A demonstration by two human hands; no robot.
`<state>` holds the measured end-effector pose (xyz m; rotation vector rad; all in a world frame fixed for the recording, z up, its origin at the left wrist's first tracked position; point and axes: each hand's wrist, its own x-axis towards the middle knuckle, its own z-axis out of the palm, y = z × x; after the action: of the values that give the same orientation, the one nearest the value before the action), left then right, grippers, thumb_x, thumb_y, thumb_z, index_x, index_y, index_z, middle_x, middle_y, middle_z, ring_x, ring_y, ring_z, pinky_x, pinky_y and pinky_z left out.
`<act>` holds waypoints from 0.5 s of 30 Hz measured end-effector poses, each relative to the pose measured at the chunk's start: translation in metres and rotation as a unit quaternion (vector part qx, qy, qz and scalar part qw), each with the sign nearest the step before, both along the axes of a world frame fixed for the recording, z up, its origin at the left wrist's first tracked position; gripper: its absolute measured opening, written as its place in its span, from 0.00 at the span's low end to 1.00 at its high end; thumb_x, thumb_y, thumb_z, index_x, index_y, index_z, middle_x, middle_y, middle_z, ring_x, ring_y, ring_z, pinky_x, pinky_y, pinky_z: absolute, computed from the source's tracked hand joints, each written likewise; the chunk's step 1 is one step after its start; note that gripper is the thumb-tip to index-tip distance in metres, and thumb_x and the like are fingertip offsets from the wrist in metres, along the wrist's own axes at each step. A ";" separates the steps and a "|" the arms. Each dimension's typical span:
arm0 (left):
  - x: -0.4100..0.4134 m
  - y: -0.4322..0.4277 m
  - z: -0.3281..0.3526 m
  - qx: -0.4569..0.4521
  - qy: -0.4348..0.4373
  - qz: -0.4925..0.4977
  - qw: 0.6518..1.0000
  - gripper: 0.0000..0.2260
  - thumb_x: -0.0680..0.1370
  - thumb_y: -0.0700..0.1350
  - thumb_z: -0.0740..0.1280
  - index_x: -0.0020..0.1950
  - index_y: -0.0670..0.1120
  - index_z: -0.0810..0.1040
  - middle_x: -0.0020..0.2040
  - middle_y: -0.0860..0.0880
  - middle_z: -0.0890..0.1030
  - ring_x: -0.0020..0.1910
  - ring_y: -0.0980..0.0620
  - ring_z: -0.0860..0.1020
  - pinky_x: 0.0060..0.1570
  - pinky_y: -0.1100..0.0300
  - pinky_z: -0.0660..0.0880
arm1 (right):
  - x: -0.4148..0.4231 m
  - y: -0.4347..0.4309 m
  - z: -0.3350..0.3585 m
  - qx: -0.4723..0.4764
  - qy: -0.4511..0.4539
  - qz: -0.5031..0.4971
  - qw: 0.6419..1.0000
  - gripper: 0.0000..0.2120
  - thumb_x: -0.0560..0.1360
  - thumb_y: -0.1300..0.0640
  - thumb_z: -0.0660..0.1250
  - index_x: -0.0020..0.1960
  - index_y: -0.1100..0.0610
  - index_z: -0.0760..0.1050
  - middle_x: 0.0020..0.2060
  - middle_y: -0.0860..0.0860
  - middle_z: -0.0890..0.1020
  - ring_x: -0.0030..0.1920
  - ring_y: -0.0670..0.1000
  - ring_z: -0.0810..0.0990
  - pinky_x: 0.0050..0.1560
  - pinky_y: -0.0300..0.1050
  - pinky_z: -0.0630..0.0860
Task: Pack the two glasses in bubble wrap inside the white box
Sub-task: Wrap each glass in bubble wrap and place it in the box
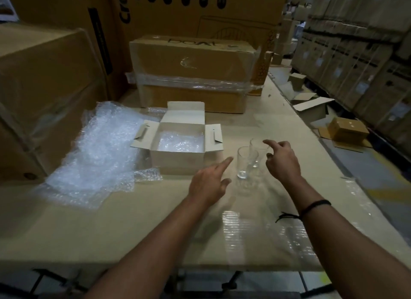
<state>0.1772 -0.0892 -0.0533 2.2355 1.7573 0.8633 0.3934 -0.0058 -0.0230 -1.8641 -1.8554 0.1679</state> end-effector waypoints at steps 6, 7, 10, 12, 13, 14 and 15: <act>0.057 0.036 0.015 -0.089 0.011 0.063 0.994 0.26 0.77 0.52 0.68 0.74 0.58 0.65 0.60 0.45 0.79 0.58 0.43 0.77 0.54 0.52 0.74 | 0.009 0.015 -0.020 -0.091 0.007 0.056 0.994 0.20 0.78 0.54 0.66 0.69 0.48 0.70 0.62 0.58 0.73 0.58 0.60 0.77 0.57 0.51 0.74; 0.059 0.040 0.013 -0.104 0.004 0.075 0.992 0.23 0.77 0.52 0.68 0.71 0.56 0.69 0.59 0.44 0.80 0.57 0.42 0.77 0.53 0.53 0.74 | 0.009 0.017 -0.021 -0.083 0.020 0.053 0.995 0.18 0.77 0.54 0.67 0.66 0.51 0.71 0.60 0.59 0.74 0.57 0.60 0.76 0.55 0.50 0.73; 0.060 0.040 0.010 -0.093 -0.051 0.111 0.988 0.12 0.78 0.51 0.68 0.59 0.49 0.77 0.53 0.43 0.82 0.52 0.41 0.79 0.45 0.56 0.72 | 0.010 0.020 -0.025 -0.065 0.075 0.021 0.995 0.14 0.77 0.52 0.68 0.59 0.58 0.73 0.53 0.60 0.79 0.54 0.60 0.77 0.47 0.45 0.69; 0.051 0.031 0.010 -0.079 -0.083 0.112 0.987 0.08 0.78 0.49 0.68 0.54 0.47 0.79 0.50 0.44 0.83 0.50 0.43 0.79 0.43 0.57 0.72 | 0.012 0.018 -0.028 -0.052 0.124 0.009 0.991 0.13 0.77 0.52 0.69 0.54 0.60 0.74 0.50 0.59 0.81 0.52 0.59 0.78 0.45 0.44 0.69; 0.043 0.025 0.009 -0.074 -0.096 0.109 0.987 0.07 0.77 0.49 0.68 0.52 0.47 0.80 0.50 0.45 0.83 0.50 0.44 0.80 0.43 0.57 0.72 | 0.012 0.015 -0.029 -0.045 0.144 0.009 0.989 0.13 0.76 0.52 0.69 0.52 0.61 0.74 0.49 0.59 0.81 0.52 0.59 0.78 0.45 0.45 0.70; 0.034 0.017 0.009 -0.069 -0.106 0.107 0.986 0.07 0.77 0.48 0.68 0.52 0.48 0.80 0.50 0.47 0.84 0.50 0.44 0.80 0.44 0.57 0.74 | 0.012 0.012 -0.030 -0.036 0.158 0.011 0.987 0.12 0.76 0.52 0.70 0.51 0.61 0.74 0.48 0.59 0.82 0.51 0.59 0.78 0.46 0.46 0.71; 0.023 0.010 0.008 -0.062 -0.112 0.106 0.986 0.07 0.77 0.48 0.69 0.52 0.49 0.81 0.49 0.48 0.84 0.49 0.45 0.81 0.45 0.56 0.75 | 0.012 0.007 -0.030 -0.025 0.165 0.016 0.986 0.12 0.75 0.53 0.71 0.50 0.60 0.75 0.47 0.59 0.82 0.51 0.59 0.79 0.46 0.47 0.73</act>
<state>0.2007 -0.0789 -0.0456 1.8192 1.9066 0.9731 0.4056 0.0012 -0.0527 -1.7179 -1.6654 0.5079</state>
